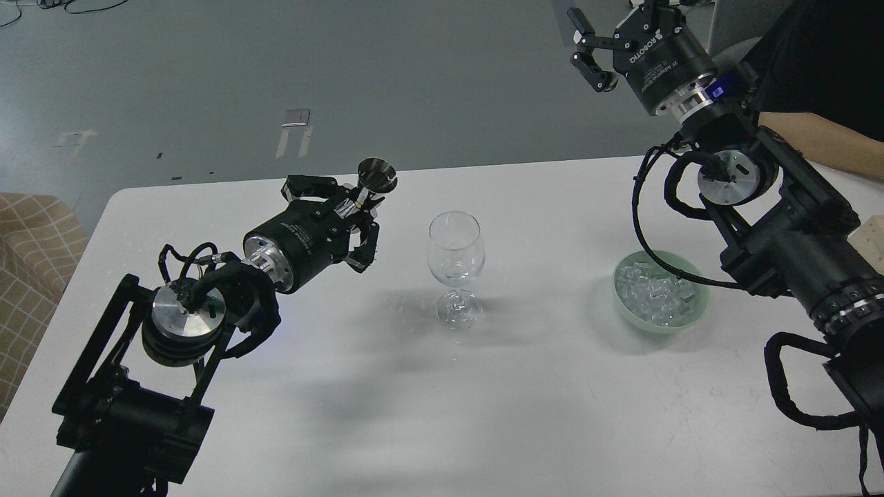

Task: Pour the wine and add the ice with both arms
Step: 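Lift the jigger with the left gripper and carry it over the wine glass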

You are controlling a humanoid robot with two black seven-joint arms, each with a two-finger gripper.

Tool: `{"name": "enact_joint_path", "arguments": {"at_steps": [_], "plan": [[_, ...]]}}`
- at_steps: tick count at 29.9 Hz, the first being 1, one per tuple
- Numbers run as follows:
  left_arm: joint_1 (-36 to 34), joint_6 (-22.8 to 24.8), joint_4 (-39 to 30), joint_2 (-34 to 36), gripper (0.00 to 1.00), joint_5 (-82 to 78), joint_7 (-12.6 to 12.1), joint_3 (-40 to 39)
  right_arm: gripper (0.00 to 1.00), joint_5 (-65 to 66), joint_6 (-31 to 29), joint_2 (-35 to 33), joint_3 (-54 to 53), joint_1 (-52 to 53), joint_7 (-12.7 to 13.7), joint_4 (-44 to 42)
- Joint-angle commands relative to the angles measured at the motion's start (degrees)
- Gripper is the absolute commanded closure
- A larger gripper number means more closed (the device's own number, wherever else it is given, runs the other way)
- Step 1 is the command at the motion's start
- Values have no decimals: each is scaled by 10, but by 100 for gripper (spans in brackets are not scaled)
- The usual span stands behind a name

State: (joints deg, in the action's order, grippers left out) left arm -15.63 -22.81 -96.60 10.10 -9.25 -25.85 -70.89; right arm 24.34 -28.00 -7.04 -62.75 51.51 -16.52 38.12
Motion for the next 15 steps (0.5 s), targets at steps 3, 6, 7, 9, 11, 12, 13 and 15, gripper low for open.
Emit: {"name": "enact_joint_path", "arguments": {"at_steps": [3,6,7,9,11,12,13,15], "plan": [[-5,-14,-1,-1,100,-26,-10,13,0,0,0,-3,0,-1,0,3],[-6,-20,-3,-1,100,-26,-10,18,0,0,0,-3,0,-4,0,5],[-5,-20,-3,-1,100,-26,-10,19,0,0,0,-3,0,-4,0,6],[-5,-21,-10,-1,100,-26,-10,21,0,0,0,-4,0,-5,0,7],[-6,-22,-14,0,100,-28,-10,22,0,0,0,-7,0,-5,0,9],[-6,-22,-15,0,100,-30,-10,22,0,0,0,-9,0,-6,0,9],[-6,-25,-17,0,100,-35,-10,22,0,0,0,-9,0,-7,0,10],[-6,-28,-18,0,100,-38,-11,22,0,0,0,-10,0,-7,0,10]]}}
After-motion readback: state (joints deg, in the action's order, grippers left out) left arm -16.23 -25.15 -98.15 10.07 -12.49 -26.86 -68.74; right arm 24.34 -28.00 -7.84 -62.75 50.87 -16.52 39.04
